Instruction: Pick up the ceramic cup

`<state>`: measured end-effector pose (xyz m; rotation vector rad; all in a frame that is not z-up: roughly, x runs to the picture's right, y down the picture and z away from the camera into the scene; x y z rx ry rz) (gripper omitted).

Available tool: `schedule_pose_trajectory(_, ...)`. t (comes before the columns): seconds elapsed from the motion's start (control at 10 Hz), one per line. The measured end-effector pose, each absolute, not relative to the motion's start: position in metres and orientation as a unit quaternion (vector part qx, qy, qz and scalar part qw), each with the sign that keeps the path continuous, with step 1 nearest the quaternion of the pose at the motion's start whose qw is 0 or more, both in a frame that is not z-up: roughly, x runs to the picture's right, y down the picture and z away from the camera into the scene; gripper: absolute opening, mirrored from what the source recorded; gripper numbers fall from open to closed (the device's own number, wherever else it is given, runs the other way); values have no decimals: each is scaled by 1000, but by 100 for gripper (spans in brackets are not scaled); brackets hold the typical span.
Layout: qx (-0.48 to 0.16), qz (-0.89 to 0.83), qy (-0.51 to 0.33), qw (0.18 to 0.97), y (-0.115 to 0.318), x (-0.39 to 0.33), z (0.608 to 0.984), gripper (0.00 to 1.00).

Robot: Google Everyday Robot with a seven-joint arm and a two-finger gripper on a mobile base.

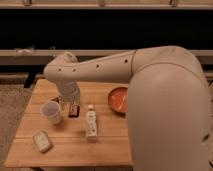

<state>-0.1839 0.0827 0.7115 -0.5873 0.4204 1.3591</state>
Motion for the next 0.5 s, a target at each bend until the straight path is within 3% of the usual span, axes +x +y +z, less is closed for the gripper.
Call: schedule_pose_trajectory(0.5,-277,584,167,744,71,-265,732,65)
